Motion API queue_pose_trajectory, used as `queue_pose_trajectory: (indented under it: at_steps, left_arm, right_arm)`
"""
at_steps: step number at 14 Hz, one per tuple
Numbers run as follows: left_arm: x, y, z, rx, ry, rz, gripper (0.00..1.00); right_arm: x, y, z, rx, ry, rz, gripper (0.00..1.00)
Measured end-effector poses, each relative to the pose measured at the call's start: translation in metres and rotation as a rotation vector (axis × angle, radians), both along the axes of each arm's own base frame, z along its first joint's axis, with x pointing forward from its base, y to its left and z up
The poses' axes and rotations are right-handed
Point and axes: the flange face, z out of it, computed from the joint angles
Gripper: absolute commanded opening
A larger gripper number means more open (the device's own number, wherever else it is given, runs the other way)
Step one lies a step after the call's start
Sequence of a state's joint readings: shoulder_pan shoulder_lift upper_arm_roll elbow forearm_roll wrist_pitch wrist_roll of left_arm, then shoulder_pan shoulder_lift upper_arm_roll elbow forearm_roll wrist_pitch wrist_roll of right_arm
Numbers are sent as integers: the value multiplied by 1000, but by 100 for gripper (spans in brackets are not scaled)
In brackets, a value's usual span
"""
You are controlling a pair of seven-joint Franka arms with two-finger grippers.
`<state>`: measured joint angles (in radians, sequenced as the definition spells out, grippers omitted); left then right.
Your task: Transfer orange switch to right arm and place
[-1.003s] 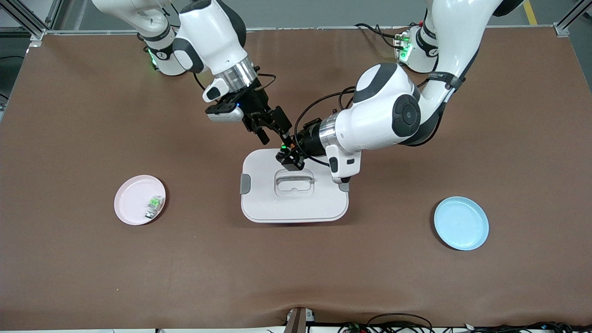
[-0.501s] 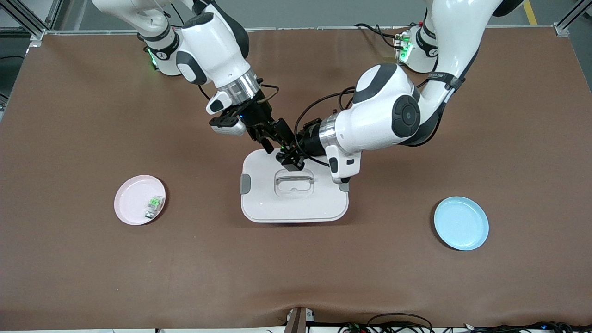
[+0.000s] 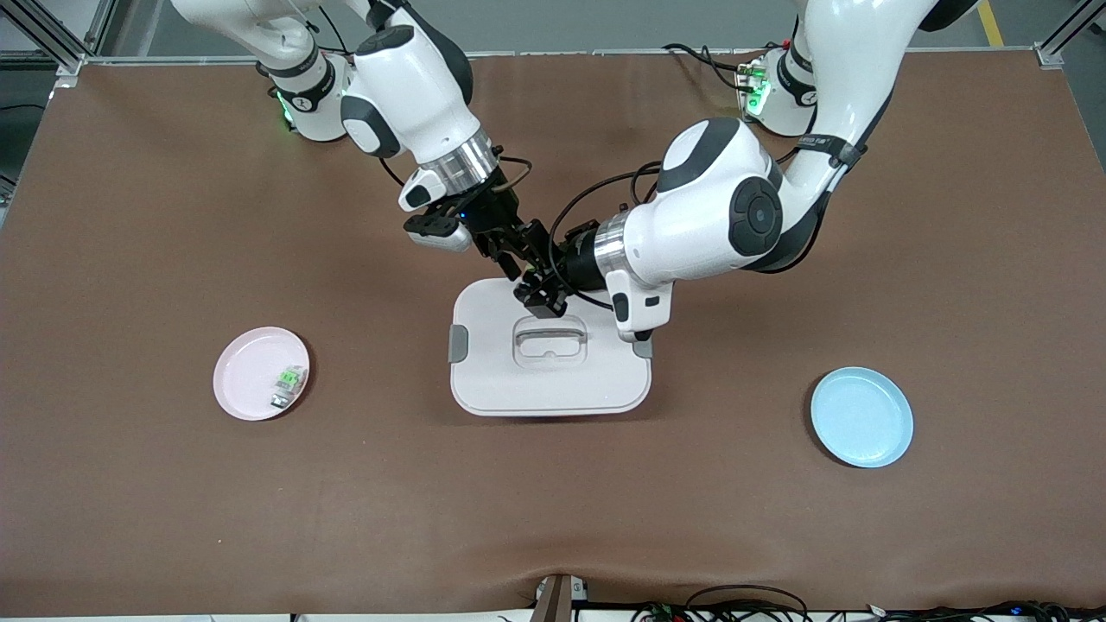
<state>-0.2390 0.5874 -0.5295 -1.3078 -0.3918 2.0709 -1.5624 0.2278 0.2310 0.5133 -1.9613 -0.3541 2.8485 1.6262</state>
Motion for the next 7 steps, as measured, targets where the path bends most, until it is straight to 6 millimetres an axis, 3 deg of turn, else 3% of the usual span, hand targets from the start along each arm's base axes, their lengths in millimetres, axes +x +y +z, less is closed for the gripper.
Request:
queue_pose_trajectory:
  at_steps: [3, 4, 7]
  left_arm:
    - [0, 0, -1, 1, 2, -1, 0]
    - [0, 0, -1, 1, 2, -1, 0]
    - [0, 0, -2, 2, 3, -1, 0]
  right_arm:
    - [0, 0, -1, -3, 4, -2, 100]
    - [0, 0, -1, -3, 4, -2, 94]
    - [-1, 1, -1, -4, 5, -2, 56]
